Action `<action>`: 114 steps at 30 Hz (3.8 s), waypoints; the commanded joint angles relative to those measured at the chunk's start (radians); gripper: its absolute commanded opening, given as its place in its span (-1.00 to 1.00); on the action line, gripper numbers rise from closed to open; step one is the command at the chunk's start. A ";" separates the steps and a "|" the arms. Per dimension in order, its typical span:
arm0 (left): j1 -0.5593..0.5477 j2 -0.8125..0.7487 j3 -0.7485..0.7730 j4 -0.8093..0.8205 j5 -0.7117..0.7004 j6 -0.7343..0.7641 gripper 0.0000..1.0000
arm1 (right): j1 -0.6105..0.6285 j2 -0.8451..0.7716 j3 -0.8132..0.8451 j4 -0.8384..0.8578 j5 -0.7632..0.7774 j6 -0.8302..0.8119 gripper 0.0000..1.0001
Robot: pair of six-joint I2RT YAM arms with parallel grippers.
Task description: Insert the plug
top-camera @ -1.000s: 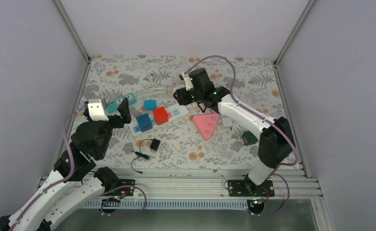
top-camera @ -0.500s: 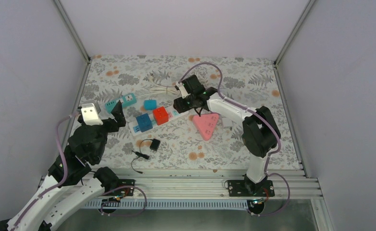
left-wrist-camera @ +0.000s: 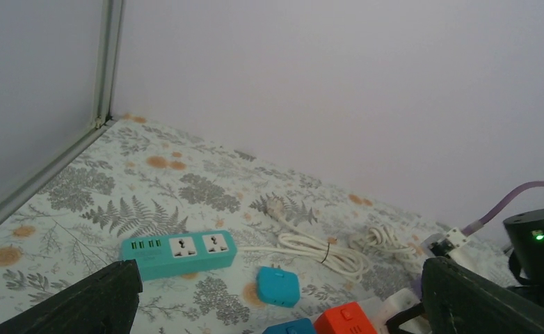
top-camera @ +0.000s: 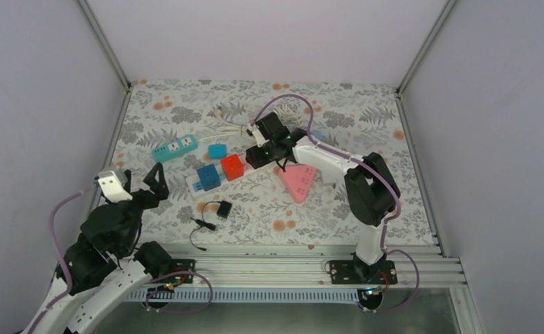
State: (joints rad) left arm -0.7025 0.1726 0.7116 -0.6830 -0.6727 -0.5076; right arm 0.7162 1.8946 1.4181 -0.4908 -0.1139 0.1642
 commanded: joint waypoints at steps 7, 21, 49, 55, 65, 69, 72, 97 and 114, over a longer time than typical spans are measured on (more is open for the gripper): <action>0.002 -0.028 -0.015 0.003 0.008 0.014 1.00 | 0.011 0.046 0.067 0.019 0.048 -0.003 0.17; 0.003 0.044 -0.006 -0.008 -0.011 0.017 1.00 | 0.010 0.079 0.073 0.022 0.047 -0.012 0.16; 0.003 0.067 -0.009 -0.013 -0.014 0.027 1.00 | 0.056 0.154 0.031 -0.102 0.158 0.172 0.14; 0.003 0.066 -0.010 -0.014 -0.011 0.025 1.00 | 0.057 0.180 -0.035 -0.038 0.197 0.147 0.12; 0.003 0.066 -0.011 -0.015 -0.010 0.023 1.00 | 0.061 0.303 -0.043 -0.104 0.331 0.181 0.10; 0.003 0.070 -0.011 -0.014 -0.010 0.025 1.00 | 0.062 0.341 -0.049 -0.108 0.335 0.189 0.10; 0.003 0.078 -0.009 -0.015 -0.010 0.024 1.00 | 0.061 0.345 -0.043 -0.085 0.284 0.192 0.09; 0.006 0.115 -0.006 -0.011 -0.022 0.028 1.00 | 0.075 0.259 0.113 -0.078 0.355 0.302 0.03; 0.008 0.210 0.006 -0.005 -0.028 0.016 1.00 | 0.073 0.161 0.066 -0.030 0.287 0.227 0.53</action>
State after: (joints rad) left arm -0.6987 0.3561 0.7013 -0.6903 -0.6853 -0.4866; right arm 0.7952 2.0502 1.4925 -0.3943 0.1875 0.4088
